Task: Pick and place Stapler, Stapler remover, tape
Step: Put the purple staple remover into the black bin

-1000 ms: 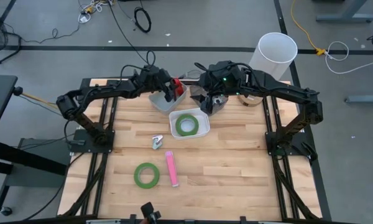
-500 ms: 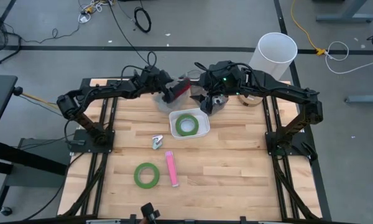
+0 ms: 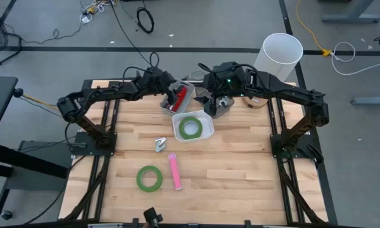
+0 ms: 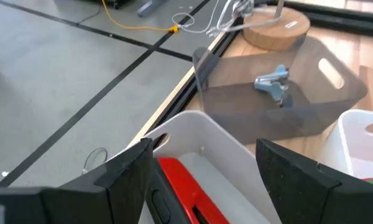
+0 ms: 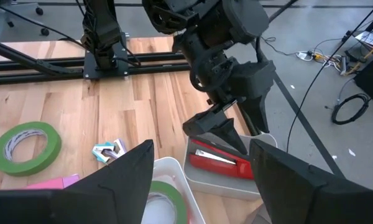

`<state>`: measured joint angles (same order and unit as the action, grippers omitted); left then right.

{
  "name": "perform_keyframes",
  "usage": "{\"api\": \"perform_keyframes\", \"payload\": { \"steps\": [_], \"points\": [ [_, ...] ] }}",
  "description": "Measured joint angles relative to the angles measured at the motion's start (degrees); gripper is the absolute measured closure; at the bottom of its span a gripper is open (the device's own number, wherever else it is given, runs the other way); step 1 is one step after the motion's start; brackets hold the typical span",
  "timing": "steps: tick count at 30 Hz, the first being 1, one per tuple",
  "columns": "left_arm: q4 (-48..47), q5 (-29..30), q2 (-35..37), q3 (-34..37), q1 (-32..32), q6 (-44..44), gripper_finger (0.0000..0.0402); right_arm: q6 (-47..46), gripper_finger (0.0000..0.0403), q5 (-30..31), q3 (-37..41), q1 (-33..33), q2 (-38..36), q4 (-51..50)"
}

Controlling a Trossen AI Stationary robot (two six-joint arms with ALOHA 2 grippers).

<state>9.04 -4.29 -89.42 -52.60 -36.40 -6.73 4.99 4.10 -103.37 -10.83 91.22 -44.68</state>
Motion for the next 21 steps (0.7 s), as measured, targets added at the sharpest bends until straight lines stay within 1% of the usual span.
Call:
{"api": "perform_keyframes", "payload": {
  "steps": [6,12,21],
  "points": [
    [-1.64,0.04,4.78,-0.02,0.66,0.86,0.0113,0.0,0.014,0.0,0.0,0.0,0.0,0.02],
    [-10.1,0.19,11.6,-0.09,1.9,3.09,0.0113,0.02,0.014,-0.01,0.0,0.0,0.0,0.01],
    [-16.99,0.12,19.52,-0.06,8.31,3.1,0.0113,0.02,0.014,-0.04,0.0,0.0,0.0,-0.05]
  ]
}}
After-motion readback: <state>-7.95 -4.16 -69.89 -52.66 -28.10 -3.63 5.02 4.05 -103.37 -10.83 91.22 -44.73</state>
